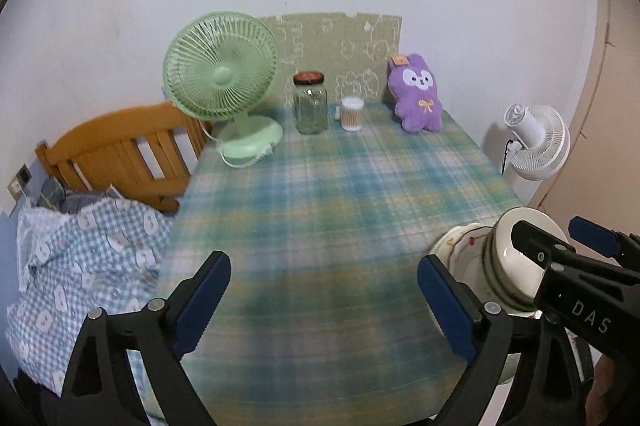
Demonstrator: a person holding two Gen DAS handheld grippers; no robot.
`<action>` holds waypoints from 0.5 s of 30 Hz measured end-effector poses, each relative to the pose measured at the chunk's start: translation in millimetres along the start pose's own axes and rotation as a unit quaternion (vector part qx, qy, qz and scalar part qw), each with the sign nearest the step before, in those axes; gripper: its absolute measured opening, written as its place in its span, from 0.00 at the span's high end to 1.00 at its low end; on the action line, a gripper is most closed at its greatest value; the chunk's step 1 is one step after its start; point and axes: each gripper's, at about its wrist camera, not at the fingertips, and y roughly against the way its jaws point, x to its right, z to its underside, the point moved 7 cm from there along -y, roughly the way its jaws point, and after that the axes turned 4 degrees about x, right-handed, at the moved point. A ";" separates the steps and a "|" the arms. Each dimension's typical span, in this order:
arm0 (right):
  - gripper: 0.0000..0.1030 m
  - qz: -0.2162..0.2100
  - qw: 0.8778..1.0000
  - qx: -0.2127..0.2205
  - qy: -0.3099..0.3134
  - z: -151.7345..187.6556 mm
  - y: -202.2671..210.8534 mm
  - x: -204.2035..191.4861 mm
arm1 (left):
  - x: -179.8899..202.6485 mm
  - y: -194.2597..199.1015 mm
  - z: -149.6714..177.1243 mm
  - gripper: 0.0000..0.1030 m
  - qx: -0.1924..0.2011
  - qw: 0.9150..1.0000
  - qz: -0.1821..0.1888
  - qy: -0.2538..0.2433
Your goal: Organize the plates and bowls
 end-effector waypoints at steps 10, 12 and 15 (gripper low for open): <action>0.16 -0.001 0.999 0.036 -0.004 13.7 32.2 -35.0 | -39.2 21.9 17.0 0.04 0.017 1.000 0.000 0.006; 0.16 -0.007 0.999 0.041 -0.002 19.6 34.5 -38.7 | -43.9 22.3 22.5 0.03 0.017 1.000 -0.005 0.012; 0.16 -0.015 0.999 0.047 0.003 29.3 34.5 -42.5 | -48.9 24.3 30.2 0.03 0.026 0.999 -0.017 0.017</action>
